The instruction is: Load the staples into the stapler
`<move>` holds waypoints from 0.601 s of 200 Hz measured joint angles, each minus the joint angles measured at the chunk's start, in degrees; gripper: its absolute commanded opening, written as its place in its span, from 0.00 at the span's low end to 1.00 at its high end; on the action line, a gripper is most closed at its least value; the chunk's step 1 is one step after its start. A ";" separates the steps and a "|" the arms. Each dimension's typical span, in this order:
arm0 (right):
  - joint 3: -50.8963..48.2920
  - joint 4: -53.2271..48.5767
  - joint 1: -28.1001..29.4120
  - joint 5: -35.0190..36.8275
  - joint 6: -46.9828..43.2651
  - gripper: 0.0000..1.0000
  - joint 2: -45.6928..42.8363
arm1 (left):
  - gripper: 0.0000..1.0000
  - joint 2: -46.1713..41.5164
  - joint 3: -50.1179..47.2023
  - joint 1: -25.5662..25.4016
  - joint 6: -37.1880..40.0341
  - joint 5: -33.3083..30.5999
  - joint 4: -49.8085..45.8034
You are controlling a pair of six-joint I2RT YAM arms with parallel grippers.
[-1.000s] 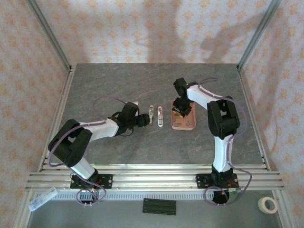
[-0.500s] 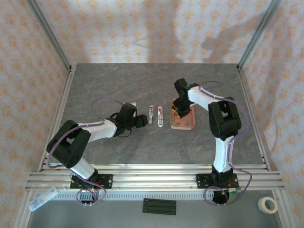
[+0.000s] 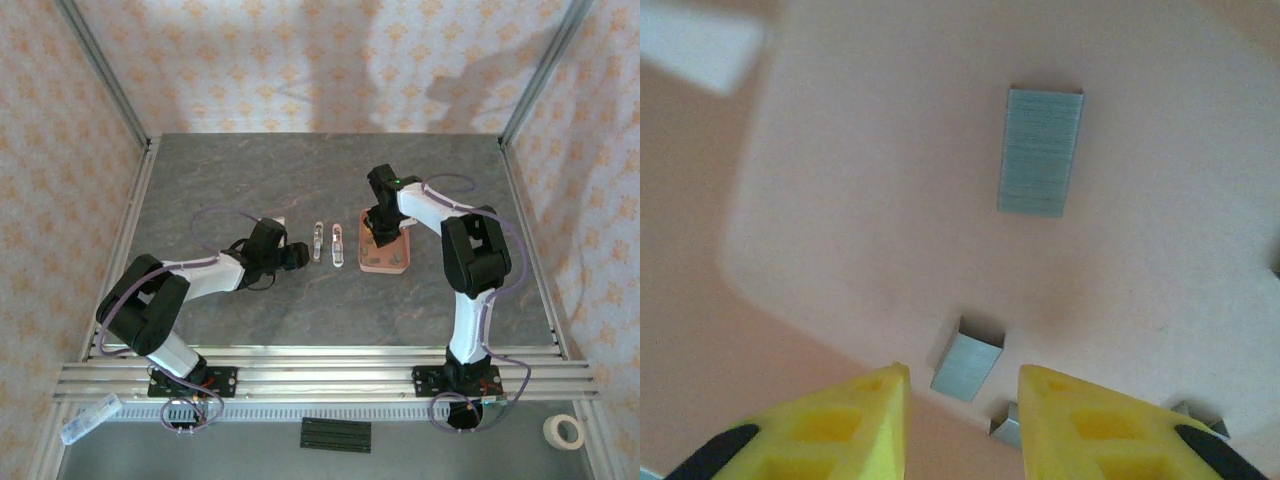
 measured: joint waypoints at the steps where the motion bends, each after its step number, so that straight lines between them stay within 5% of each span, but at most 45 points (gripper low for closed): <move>1: 0.00 0.02 0.00 0.00 0.04 0.34 0.00 | 0.61 -0.02 0.00 0.00 0.00 0.00 0.02; 120: -0.26 2.08 -0.17 -1.79 4.28 0.34 0.35 | 0.62 -0.26 -0.02 0.74 0.00 0.00 0.04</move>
